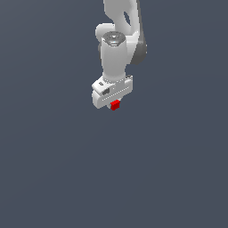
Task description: Pick up the red cube and move it to a goal position.
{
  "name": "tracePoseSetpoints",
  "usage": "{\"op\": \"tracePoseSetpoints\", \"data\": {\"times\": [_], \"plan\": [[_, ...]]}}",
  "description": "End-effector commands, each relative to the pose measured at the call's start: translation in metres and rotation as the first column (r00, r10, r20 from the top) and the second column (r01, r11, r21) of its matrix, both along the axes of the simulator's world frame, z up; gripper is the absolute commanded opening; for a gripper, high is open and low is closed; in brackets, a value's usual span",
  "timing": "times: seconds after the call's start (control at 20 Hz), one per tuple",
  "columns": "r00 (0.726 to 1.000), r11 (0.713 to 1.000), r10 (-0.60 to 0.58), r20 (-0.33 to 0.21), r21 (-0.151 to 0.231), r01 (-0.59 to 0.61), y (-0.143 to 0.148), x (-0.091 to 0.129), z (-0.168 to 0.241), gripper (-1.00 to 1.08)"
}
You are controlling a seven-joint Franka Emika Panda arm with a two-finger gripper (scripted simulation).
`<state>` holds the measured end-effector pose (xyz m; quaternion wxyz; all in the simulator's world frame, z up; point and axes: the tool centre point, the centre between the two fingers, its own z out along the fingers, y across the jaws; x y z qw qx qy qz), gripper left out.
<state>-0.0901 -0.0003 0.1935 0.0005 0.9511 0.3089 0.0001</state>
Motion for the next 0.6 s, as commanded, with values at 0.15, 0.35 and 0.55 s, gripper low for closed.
{"op": "tracePoseSetpoints", "data": {"times": [0.15, 0.35, 0.55], "plan": [[1.000, 1.000, -0.001, -0.001, 0.000, 0.001, 0.015, -0.001, 0.029, -1.00], [1.000, 1.000, -0.001, -0.001, 0.001, 0.001, 0.020, 0.000, 0.039, -1.00], [1.000, 1.000, -0.002, 0.000, 0.001, 0.002, 0.021, 0.001, 0.041, -1.00]]}}
